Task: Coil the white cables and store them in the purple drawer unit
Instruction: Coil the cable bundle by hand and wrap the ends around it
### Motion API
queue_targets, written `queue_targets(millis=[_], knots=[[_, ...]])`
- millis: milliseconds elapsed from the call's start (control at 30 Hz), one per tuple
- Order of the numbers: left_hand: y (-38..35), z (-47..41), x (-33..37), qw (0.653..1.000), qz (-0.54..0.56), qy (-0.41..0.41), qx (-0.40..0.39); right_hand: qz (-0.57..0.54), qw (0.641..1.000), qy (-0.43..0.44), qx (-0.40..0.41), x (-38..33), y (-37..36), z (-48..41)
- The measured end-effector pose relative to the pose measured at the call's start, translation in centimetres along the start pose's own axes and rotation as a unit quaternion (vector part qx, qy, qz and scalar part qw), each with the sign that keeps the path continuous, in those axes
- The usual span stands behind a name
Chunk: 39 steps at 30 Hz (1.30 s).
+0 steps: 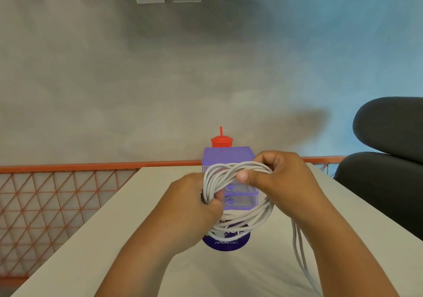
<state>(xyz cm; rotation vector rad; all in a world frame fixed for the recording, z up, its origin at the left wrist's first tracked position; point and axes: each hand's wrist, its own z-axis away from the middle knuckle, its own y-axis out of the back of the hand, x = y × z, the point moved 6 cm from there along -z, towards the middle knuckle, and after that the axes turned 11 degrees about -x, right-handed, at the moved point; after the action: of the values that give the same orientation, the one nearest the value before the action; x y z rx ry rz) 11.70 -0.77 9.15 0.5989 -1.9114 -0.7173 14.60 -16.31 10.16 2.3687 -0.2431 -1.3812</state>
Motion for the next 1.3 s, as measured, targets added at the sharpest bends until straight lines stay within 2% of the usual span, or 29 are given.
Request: queue_targets(millis=[67, 133, 233, 333, 433, 500, 567, 667, 733, 867, 1033, 1100, 1167, 1300], knots=[[-0.4, 0.0, -0.8, 0.998, 0.017, 0.036, -0.054, 0.05, 0.999, 0.017, 0.008, -0.2, -0.1, 0.0], [-0.8, 0.0, -1.5, 0.992, 0.015, 0.063, -0.107, 0.15, 0.988, 0.035, 0.011, -0.1, -0.6, 0.1], [-0.8, 0.2, -2.1, 0.985, -0.011, 0.094, -0.147, 0.313, 0.941, 0.109, 0.061, -0.7, -1.4, 0.4], [-0.5, 0.5, -2.5, 0.978, -0.037, 0.117, -0.171, 0.369, 0.905, 0.19, 0.09, -1.3, -2.1, 0.6], [-0.6, 0.6, -3.0, 0.972, -0.059, 0.117, -0.197, 0.343, 0.92, 0.178, 0.061, -0.8, -2.6, 0.3], [0.0, 0.2, -3.0, 0.982, -0.037, 0.096, -0.16, 0.322, 0.93, 0.168, 0.058, -0.8, -2.8, 0.2], [0.7, 0.0, -2.2, 0.992, 0.05, 0.046, -0.103, 0.314, 0.937, 0.154, 0.027, -0.7, -3.2, 0.1], [0.9, -0.2, -2.0, 0.969, 0.234, 0.021, -0.073, 0.337, 0.927, 0.166, -0.002, -1.2, -3.7, 0.2], [0.1, -0.1, -1.4, 0.957, 0.277, 0.009, -0.088, 0.346, 0.92, 0.184, 0.032, -1.7, -3.5, 0.3], [-1.2, 0.0, -0.7, 0.95, 0.287, 0.006, -0.122, 0.287, 0.942, 0.173, 0.017, -1.7, -2.6, 0.2], [-1.1, 0.4, -0.5, 0.918, 0.356, 0.02, -0.172, 0.232, 0.951, 0.197, 0.049, -2.6, -2.2, 0.6], [-1.0, 0.2, -0.5, 0.918, 0.367, 0.008, -0.148, 0.174, 0.969, 0.162, 0.07, -2.7, -1.9, 0.7], [-0.7, -0.1, -0.4, 0.913, 0.398, 0.002, -0.095, 0.138, 0.983, 0.091, 0.073, -2.3, -1.3, 0.5], [-0.2, -0.4, -1.0, 0.897, 0.441, 0.017, 0.002, 0.155, 0.986, -0.038, -0.052, -0.7, -1.9, 0.4]])
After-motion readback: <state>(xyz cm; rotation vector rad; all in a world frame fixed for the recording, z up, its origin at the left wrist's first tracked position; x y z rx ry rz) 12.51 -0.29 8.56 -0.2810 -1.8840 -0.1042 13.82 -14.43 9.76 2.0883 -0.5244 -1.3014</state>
